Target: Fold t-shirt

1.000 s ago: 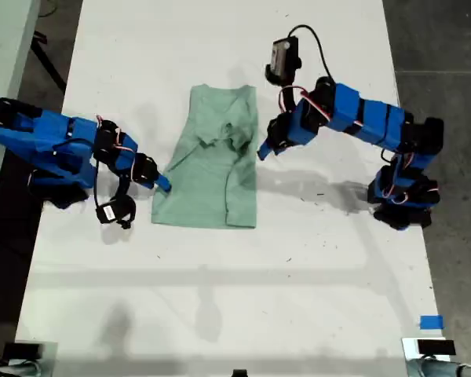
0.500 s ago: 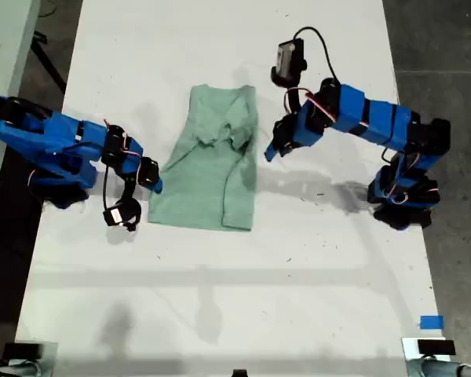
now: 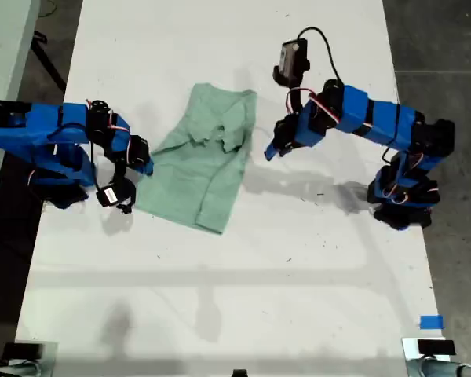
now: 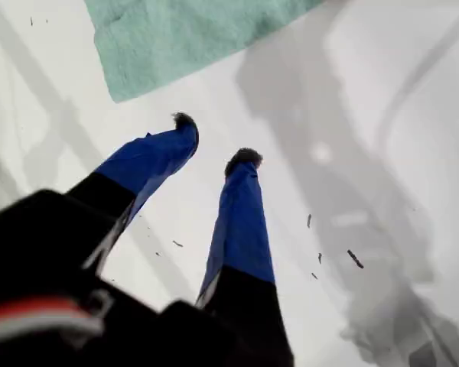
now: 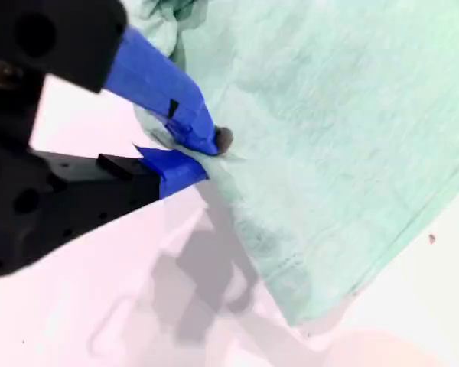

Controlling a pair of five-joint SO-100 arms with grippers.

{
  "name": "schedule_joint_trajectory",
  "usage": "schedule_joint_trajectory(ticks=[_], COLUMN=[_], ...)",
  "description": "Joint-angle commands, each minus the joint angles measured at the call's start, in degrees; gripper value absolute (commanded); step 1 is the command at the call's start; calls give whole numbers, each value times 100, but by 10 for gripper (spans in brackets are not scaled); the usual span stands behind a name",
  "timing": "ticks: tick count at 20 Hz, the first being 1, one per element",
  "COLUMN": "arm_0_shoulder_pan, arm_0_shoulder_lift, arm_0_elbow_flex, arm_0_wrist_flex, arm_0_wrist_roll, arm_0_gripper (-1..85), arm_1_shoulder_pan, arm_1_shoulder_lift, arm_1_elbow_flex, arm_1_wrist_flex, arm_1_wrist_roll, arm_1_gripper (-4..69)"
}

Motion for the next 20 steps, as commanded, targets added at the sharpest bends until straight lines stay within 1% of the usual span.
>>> schedule_joint_trajectory(ticks=[1, 4, 6, 11, 12, 14, 15, 16, 18, 20], arm_0_shoulder_pan=[483, 870, 993, 835, 791, 765, 721, 659, 431, 202], arm_0_shoulder_lift=[-1081, -2426, -3287, -5546, -5994, -6513, -6469, -6346, -5695, -4975], arm_0_elbow_flex=[-1345, -2795, -3718, -5818, -6346, -7339, -7576, -7857, -7937, -7849], arm_0_wrist_flex=[-114, -18, 35, 369, 598, 1187, 1380, 1723, 2118, 2593], arm_0_wrist_roll=[-264, -448, -439, -264, -193, 26, 229, 378, 677, 879], arm_0_gripper=[0, 0, 0, 1, 31, 221, 243, 250, 273, 263], arm_1_shoulder_pan=[62, 44, 26, -35, -53, -88, -97, -97, -97, -114], arm_1_shoulder_lift=[439, 439, 439, 439, 439, 457, 475, 492, 554, 615], arm_1_elbow_flex=[-44, -18, 18, 53, 88, 167, 211, 255, 369, 475], arm_1_wrist_flex=[-202, -185, -229, -246, -246, -264, -281, -316, -360, -396], arm_1_wrist_roll=[44, 88, 105, 149, 158, 193, 202, 211, 211, 229], arm_1_gripper=[129, 128, 128, 128, 128, 127, 127, 127, 127, 127])
